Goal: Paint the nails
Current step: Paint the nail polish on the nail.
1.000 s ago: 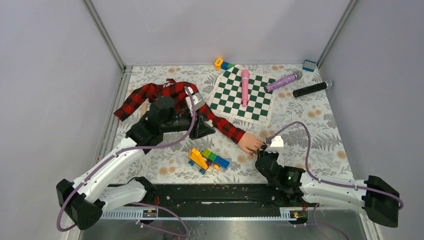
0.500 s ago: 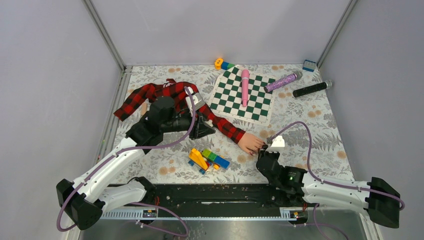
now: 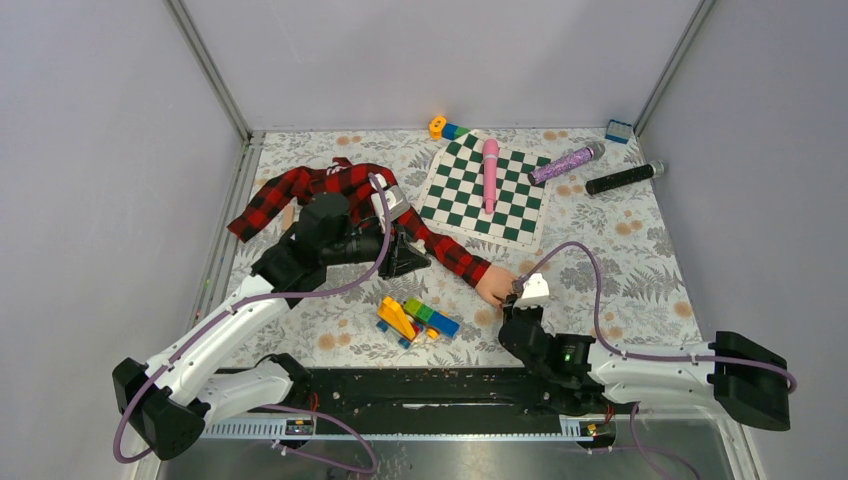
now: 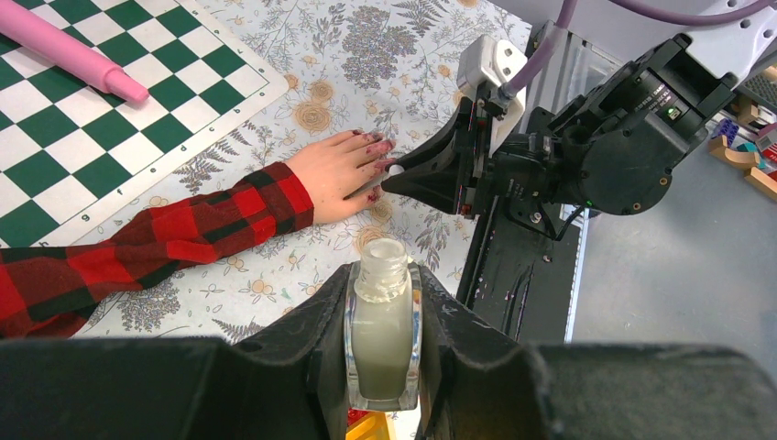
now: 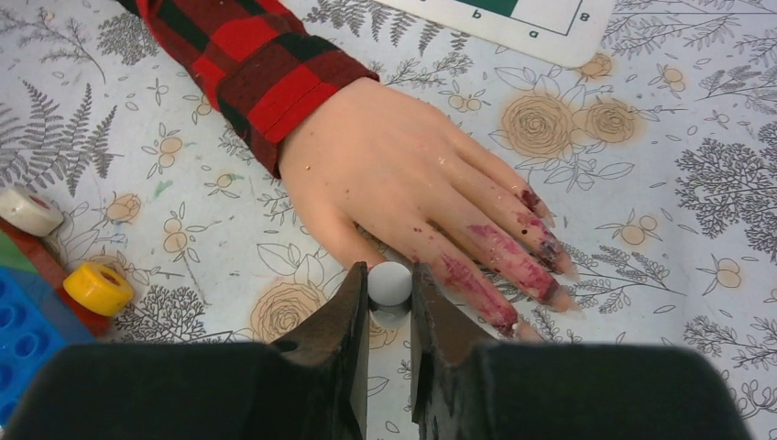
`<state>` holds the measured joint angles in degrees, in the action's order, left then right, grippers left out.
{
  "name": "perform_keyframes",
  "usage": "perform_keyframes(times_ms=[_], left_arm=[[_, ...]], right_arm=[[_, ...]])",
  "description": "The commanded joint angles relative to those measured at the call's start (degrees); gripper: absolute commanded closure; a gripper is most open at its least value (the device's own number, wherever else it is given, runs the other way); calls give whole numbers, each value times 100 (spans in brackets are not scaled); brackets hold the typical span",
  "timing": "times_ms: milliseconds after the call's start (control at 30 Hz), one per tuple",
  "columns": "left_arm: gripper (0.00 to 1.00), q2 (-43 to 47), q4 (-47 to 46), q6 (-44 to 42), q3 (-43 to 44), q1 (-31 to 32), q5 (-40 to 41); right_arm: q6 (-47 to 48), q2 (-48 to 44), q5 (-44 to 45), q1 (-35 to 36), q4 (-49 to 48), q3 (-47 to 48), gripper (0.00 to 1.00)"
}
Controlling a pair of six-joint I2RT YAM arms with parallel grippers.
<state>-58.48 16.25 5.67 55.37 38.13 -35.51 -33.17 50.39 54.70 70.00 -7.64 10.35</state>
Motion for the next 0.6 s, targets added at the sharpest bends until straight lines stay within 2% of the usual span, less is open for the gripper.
perform_keyframes(times_ms=[0, 567], left_arm=[[100, 162, -334, 47, 146, 18, -97], [100, 196, -353, 64, 140, 19, -112]], right_arm=[[170, 248, 513, 205, -611, 228, 100], [304, 634, 806, 308, -693, 327, 100]])
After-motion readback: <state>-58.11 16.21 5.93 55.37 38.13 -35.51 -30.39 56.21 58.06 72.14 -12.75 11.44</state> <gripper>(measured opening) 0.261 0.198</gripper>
